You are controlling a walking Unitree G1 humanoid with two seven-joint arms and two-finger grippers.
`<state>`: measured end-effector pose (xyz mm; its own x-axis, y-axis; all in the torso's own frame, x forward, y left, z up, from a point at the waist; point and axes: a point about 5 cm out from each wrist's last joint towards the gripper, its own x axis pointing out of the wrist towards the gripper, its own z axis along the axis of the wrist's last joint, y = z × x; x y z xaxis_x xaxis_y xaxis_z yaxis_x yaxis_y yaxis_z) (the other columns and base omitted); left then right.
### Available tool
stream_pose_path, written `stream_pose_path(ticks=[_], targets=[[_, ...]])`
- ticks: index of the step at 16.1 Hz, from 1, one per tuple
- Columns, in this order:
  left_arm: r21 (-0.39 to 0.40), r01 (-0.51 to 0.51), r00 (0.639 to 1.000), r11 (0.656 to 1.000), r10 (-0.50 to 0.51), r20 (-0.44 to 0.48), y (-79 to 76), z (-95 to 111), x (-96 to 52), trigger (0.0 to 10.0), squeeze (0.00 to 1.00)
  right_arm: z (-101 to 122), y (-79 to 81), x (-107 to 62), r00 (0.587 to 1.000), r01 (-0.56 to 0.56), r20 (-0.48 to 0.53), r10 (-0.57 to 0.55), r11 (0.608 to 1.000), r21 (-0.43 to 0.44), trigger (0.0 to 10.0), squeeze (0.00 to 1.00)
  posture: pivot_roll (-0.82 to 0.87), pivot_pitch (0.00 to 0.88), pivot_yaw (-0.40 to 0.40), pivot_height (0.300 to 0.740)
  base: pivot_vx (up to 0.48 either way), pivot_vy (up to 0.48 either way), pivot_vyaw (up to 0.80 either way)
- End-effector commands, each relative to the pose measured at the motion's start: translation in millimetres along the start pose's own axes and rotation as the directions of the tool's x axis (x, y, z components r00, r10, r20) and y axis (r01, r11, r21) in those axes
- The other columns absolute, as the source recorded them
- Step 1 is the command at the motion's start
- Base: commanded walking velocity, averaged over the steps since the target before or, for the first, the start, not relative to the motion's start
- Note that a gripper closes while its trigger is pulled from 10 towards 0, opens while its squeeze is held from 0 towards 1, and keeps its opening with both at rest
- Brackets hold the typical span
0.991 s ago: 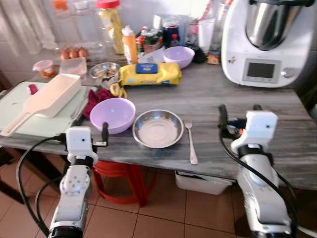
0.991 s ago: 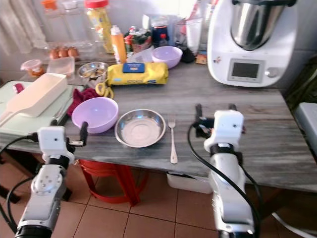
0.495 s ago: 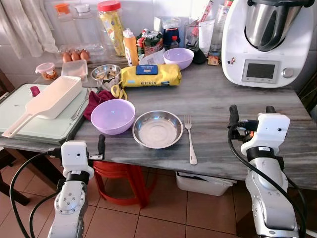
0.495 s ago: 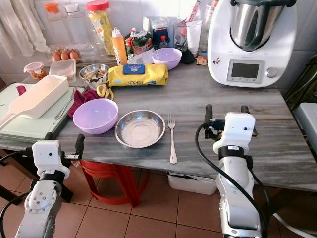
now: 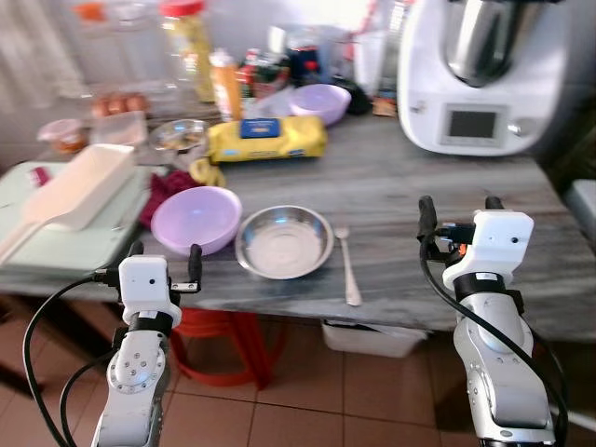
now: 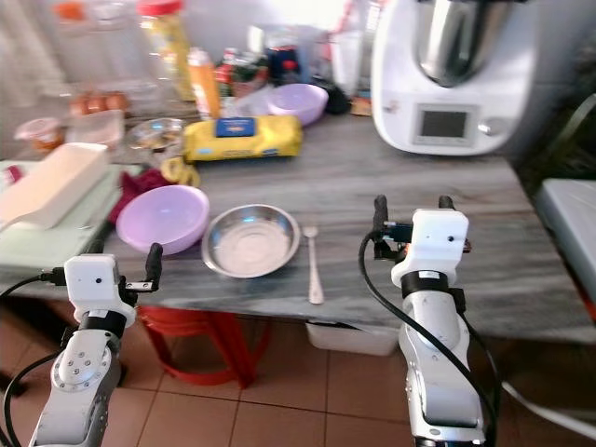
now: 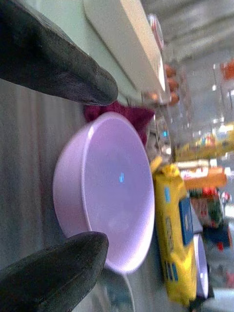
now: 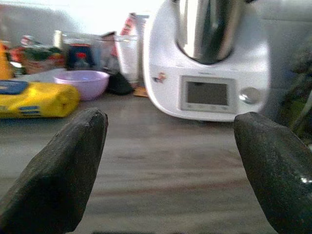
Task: Setting the table
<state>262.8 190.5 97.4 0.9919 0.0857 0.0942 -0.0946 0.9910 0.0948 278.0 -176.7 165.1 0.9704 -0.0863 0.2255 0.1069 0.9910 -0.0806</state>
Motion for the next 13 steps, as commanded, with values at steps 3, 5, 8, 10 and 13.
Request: stream_pose_path(ticks=[3, 5, 8, 10, 13], targets=[[0.004, -0.015, 1.000, 1.000, 0.015, 0.004, -0.4, 3.3, 0.5, 10.0, 0.00, -6.0, 1.1, -4.8, 0.999, 0.016, -0.031, -0.015, 0.999, 0.040, 10.0, 0.00, -0.01, 0.052, 0.062, 0.740, 0.000, 0.000, -0.49], [0.000, -0.019, 1.000, 1.000, 0.019, 0.002, -0.8, 3.4, 0.9, 10.0, 0.00, -13.2, 2.9, -14.4, 0.999, 0.023, -0.048, -0.020, 0.998, 0.059, 10.0, 0.00, -0.01, 0.057, 0.068, 0.740, 0.000, 0.000, 0.00], [0.005, 0.000, 1.000, 1.000, 0.000, 0.002, -2.4, 4.6, 2.6, 10.0, 0.00, -15.2, 3.6, -29.6, 0.998, -0.018, -0.060, 0.019, 1.000, 0.022, 10.0, 0.00, -0.02, 0.068, 0.076, 0.740, 0.000, 0.000, 0.00], [0.008, 0.005, 1.000, 1.000, -0.005, 0.001, -3.0, 4.4, 3.4, 10.0, 0.00, -20.8, -1.5, -38.7, 0.996, -0.023, -0.090, 0.024, 1.000, 0.011, 10.0, 0.00, -0.02, 0.072, 0.075, 0.740, 0.000, 0.000, 0.00], [0.003, 0.010, 1.000, 1.000, -0.010, -0.006, -7.1, 2.6, 1.4, 10.0, 0.00, -20.5, -1.3, -41.8, 0.995, -0.030, -0.094, 0.031, 0.999, 0.011, 10.0, 0.00, -0.02, 0.073, 0.068, 0.740, 0.000, 0.000, 0.00]])
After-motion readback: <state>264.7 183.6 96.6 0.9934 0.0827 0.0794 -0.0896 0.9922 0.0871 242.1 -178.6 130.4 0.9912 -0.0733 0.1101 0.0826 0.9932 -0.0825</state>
